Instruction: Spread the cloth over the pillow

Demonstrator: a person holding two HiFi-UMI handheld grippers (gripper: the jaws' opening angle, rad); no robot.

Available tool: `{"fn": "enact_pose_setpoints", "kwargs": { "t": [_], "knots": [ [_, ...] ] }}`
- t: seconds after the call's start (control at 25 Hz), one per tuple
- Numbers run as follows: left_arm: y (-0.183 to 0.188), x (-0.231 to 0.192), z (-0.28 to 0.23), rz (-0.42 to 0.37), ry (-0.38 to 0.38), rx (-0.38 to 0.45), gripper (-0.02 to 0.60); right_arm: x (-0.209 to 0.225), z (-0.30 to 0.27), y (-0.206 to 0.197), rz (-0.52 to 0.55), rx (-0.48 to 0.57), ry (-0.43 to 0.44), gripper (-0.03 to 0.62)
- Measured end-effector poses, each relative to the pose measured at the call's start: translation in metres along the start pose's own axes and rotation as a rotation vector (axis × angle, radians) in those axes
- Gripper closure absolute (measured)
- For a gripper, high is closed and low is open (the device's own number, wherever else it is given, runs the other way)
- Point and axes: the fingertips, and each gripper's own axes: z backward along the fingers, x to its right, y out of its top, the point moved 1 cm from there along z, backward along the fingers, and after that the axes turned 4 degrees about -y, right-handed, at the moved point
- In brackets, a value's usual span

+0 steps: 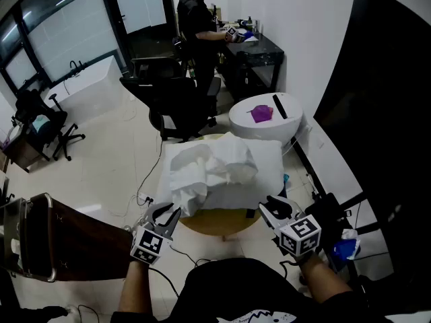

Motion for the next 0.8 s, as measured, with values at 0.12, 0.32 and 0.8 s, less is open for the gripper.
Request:
{"fn": "enact_pose_setpoints", "kwargs": {
  "t": [0.12,0.32,0.8],
  "knots": [
    [-0.007,-0.014,-0.012,0.03,0.029,-0.042,0.499,0.021,-0.009,0.001,0.047,-0.015,-0.007,0.439],
    [-0.031,-0.042,-0.028,0.123,0.038,-0.137,0.456,0.053,-0.036,-0.003,0.029,-0.078,-0.008,0.425],
    [-0.073,-0.136,-0.114,0.177,-0.011,-0.29,0.429,0.106,-0.119,-0.035,0.082,-0.281,-0.064,0.407]
  ]
}}
